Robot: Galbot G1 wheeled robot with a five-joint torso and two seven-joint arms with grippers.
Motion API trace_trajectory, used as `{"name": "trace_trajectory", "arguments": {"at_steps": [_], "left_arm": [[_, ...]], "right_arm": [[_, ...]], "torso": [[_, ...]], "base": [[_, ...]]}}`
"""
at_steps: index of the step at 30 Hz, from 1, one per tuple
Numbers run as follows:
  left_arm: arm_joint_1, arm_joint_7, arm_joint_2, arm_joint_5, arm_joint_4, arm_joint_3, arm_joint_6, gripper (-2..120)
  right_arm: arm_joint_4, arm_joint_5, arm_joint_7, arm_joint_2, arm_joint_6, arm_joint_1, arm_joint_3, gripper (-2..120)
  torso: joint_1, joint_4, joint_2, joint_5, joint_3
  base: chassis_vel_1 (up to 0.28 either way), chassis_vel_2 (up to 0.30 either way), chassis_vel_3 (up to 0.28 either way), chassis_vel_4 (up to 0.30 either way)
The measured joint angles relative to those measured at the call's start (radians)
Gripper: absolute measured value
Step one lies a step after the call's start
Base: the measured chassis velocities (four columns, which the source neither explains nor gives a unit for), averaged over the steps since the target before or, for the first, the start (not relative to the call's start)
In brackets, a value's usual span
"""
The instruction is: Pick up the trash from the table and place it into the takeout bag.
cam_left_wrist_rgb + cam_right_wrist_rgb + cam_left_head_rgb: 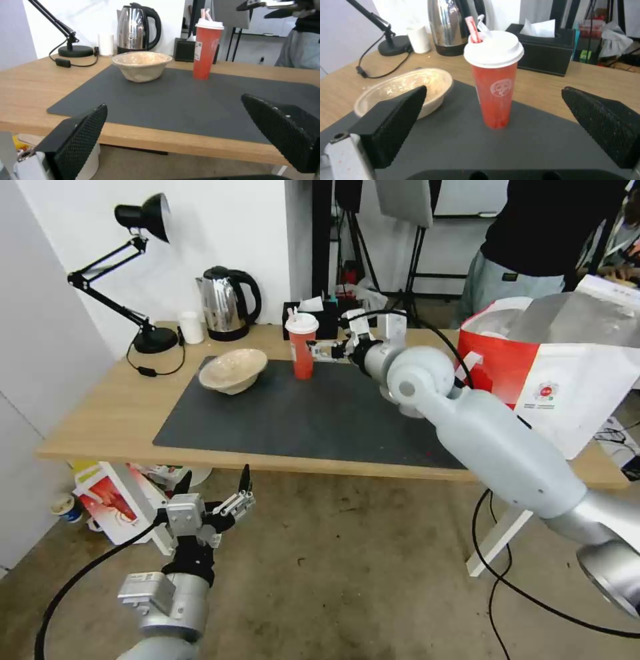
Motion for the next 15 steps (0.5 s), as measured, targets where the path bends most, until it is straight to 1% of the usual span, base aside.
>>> {"name": "trace_trajectory", "arguments": {"at_steps": [3, 4, 8, 9, 12, 15], "left_arm": [[-0.001, 0.0, -0.001, 0.005, 0.002, 0.002, 0.0, 100], [-0.001, 0.0, -0.001, 0.005, 0.002, 0.002, 0.0, 100], [-0.001, 0.0, -0.001, 0.005, 0.002, 0.0, -0.001, 100], [-0.001, 0.0, -0.001, 0.005, 0.002, 0.0, -0.001, 100], [-0.005, 0.0, 0.001, 0.003, 0.002, -0.002, -0.002, 100], [-0.007, 0.0, 0.001, 0.001, 0.003, -0.002, -0.002, 100]], "right_arm": [[-0.1, -0.036, -0.036, 0.058, 0.003, 0.023, -0.006, 100], [-0.1, -0.036, -0.036, 0.058, 0.003, 0.023, -0.006, 100], [-0.195, -0.082, -0.069, 0.115, 0.006, 0.03, -0.008, 100], [-0.195, -0.082, -0.069, 0.115, 0.006, 0.03, -0.008, 100], [-0.253, -0.108, -0.085, 0.151, 0.01, 0.035, -0.011, 100], [-0.287, -0.124, -0.097, 0.172, 0.014, 0.041, -0.012, 100]], "torso": [[0.0, 0.0001, 0.0, 0.0, 0.0], [0.0, 0.0001, 0.0, 0.0, 0.0], [0.0, 0.0, 0.0, 0.0001, 0.0], [0.0, 0.0, 0.0, 0.0001, 0.0], [0.0, 0.0001, 0.0, 0.0, 0.0], [0.0, 0.0001, 0.0, 0.0, 0.0]], "base": [[0.0, 0.0, 0.0, 0.0], [0.0, 0.0, 0.0, 0.0], [0.0, 0.0, 0.0, 0.0], [0.0, 0.0, 0.0, 0.0], [0.0, 0.0, 0.0, 0.0], [0.0, 0.0, 0.0, 0.0]]}}
